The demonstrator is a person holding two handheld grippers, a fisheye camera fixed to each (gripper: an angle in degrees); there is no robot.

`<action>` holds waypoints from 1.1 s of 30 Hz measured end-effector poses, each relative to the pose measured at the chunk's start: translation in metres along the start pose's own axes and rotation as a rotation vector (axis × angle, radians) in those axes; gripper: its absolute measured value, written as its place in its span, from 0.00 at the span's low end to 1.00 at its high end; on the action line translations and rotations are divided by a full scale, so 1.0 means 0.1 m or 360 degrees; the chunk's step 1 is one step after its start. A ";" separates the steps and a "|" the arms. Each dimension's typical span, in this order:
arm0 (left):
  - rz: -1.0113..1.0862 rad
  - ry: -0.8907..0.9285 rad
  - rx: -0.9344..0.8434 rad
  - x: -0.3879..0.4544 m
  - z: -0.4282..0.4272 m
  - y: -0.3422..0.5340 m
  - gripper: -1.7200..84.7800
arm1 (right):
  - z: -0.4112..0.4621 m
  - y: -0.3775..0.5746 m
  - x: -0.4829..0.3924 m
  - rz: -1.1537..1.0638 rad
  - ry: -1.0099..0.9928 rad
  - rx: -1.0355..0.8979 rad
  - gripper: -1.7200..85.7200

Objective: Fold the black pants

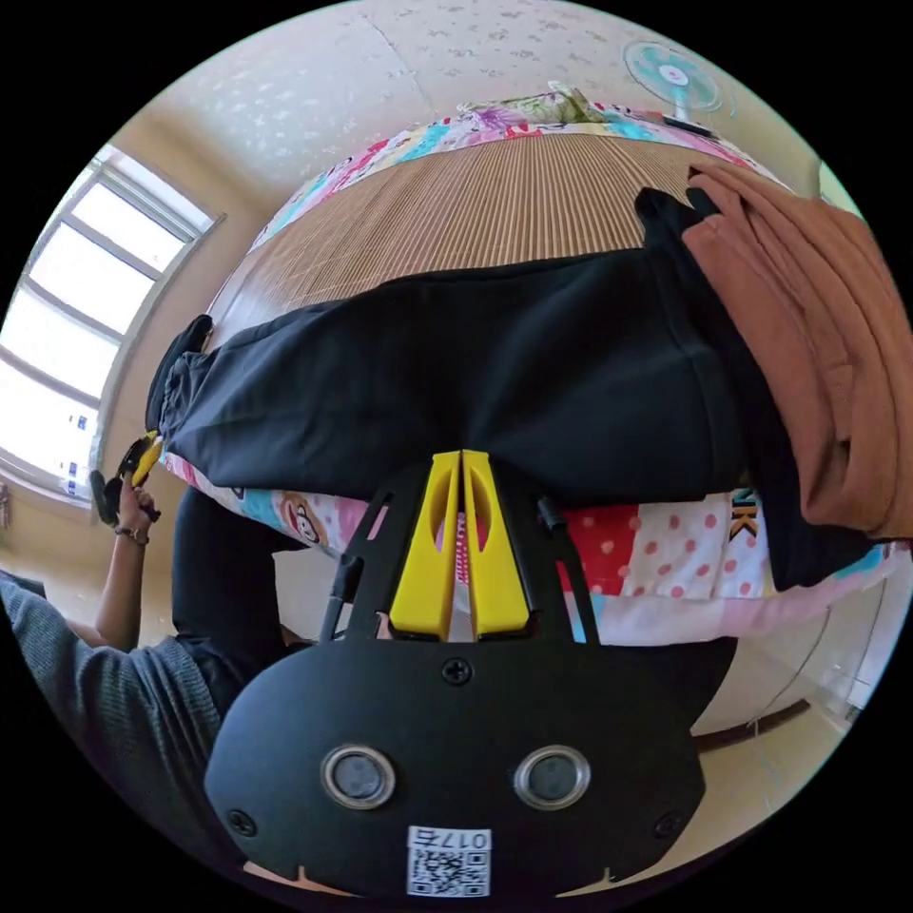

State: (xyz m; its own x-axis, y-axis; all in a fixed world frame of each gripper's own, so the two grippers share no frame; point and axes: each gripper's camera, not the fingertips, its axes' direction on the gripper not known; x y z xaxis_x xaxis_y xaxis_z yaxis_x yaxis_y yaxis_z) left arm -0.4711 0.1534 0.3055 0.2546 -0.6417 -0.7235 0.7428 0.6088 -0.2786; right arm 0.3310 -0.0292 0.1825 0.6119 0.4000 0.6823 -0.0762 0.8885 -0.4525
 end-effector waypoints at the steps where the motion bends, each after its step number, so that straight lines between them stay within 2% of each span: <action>1: -0.0046 -0.0043 0.0075 -0.11 -0.06 -0.04 0.16 | 0.01 -0.05 0.11 0.0049 -0.0077 -0.0029 0.02; 5: -0.0183 -0.0161 -0.0076 -0.51 0.30 -0.43 0.21 | 0.04 -0.25 0.30 0.0082 -0.0171 -0.0149 0.02; 9: -0.0298 0.0165 -0.0291 -0.71 0.63 -0.69 0.13 | 0.04 -0.27 0.39 0.0093 -0.0177 -0.0143 0.02; 11: 0.0071 0.0562 -0.0286 -0.48 0.54 -0.89 0.08 | 0.03 -0.25 0.50 0.0150 -0.0215 -0.0120 0.02; 12: 0.0164 0.0618 -0.0285 -0.40 0.49 -0.93 0.08 | 0.02 -0.24 0.53 0.0162 -0.0229 -0.0113 0.02; 14: 0.0498 0.0615 -0.0237 -0.11 0.15 -1.03 0.08 | 0.02 -0.24 0.64 0.0190 -0.0271 -0.0090 0.02; 16: 0.0556 0.0497 -0.0168 -0.09 -0.11 -1.04 0.08 | 0.02 -0.25 0.72 0.0205 -0.0295 -0.0084 0.02; 18: 0.0432 0.0338 -0.0141 -0.30 -0.17 -0.98 0.08 | 0.04 -0.28 0.78 0.0205 -0.0332 -0.0093 0.02; 21: -0.0017 0.0116 -0.0290 -1.03 0.25 -0.71 0.08 | 0.10 -0.32 0.85 0.0169 -0.0422 -0.0110 0.02; 22: -0.0323 0.0156 -0.0370 -1.37 0.42 -0.54 0.08 | 0.11 -0.34 0.87 0.0162 -0.0427 -0.0111 0.02; 23: -0.0531 0.0466 -0.0203 -1.59 0.40 -0.38 0.08 | 0.10 -0.35 0.88 0.0155 -0.0406 -0.0115 0.02; 25: -0.0692 0.0665 -0.0097 -1.65 0.36 -0.25 0.08 | 0.08 -0.38 0.91 0.0149 -0.0384 -0.0124 0.02; 27: -0.0617 0.0623 -0.0055 -1.39 0.23 -0.29 0.08 | 0.07 -0.39 0.97 0.0146 -0.0385 -0.0122 0.02; 30: -0.0318 0.0662 -0.0022 -0.62 0.01 -0.43 0.08 | 0.06 -0.39 1.11 0.0160 -0.0430 -0.0101 0.02; 33: 0.0034 0.0632 0.0016 0.41 -0.12 -0.21 0.08 | 0.07 -0.37 1.25 0.0187 -0.0476 -0.0060 0.03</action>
State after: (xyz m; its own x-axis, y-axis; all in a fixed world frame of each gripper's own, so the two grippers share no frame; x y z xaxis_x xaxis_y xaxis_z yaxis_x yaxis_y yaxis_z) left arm -0.4839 0.1201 0.2740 0.0123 -0.3973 -0.9176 0.7465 0.6142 -0.2559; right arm 0.4050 -0.0105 0.2890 0.3416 0.5525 0.7603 -0.0999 0.8257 -0.5552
